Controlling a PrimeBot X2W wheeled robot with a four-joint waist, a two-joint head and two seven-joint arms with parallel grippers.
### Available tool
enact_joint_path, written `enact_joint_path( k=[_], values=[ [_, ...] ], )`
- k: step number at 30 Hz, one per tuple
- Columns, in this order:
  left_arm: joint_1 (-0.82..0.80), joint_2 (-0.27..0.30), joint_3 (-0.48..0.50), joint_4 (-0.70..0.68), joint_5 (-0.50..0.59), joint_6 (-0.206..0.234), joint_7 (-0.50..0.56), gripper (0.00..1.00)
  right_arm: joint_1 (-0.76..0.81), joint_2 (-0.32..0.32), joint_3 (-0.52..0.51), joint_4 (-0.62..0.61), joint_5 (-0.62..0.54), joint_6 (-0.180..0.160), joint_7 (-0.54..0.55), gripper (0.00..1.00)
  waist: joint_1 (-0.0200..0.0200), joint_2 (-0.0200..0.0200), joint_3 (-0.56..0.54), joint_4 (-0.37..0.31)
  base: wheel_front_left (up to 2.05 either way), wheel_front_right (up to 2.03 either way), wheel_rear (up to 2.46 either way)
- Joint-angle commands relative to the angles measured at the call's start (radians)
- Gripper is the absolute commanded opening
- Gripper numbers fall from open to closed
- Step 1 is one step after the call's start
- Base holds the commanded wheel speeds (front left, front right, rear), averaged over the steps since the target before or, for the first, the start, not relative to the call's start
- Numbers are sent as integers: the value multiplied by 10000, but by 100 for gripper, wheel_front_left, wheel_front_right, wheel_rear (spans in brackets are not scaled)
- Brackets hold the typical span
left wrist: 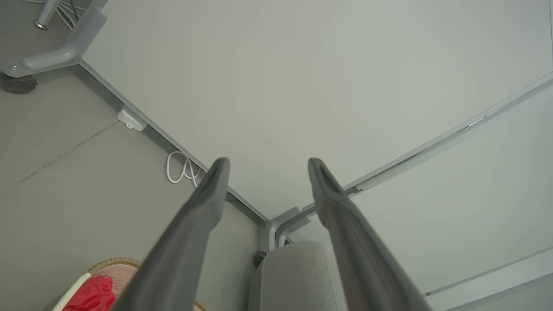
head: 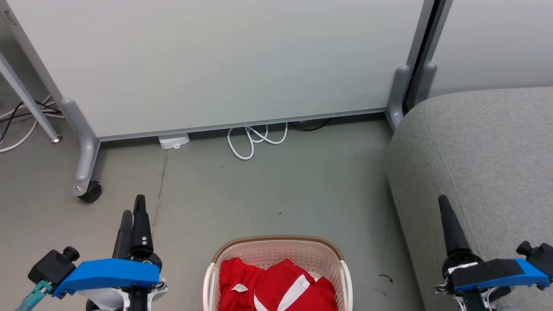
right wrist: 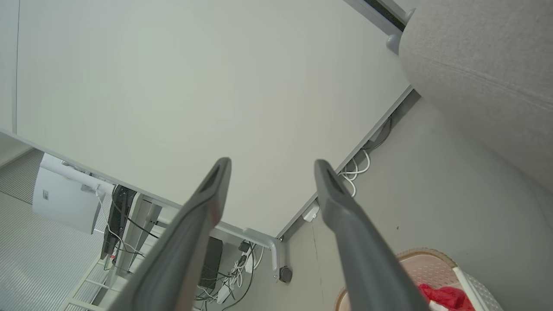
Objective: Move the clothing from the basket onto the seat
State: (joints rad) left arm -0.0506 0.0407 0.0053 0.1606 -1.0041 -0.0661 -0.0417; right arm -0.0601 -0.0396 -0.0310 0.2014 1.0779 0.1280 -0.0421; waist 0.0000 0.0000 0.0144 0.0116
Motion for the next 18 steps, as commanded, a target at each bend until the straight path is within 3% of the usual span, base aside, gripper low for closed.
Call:
enact_joint_path(
  k=[1, 18],
  values=[
    [-323, 79, -126, -216, 530, 81, -120, 100, -252, -65, 79, -220, -469, 21, -121, 100, 0, 0, 4, 5, 0, 0, 0],
    [-358, 91, -610, -207, 2853, 387, -644, 100, -227, -84, 426, -325, -2702, 27, -644, 100, 0, 0, 39, 63, 0, 0, 0]
  ],
)
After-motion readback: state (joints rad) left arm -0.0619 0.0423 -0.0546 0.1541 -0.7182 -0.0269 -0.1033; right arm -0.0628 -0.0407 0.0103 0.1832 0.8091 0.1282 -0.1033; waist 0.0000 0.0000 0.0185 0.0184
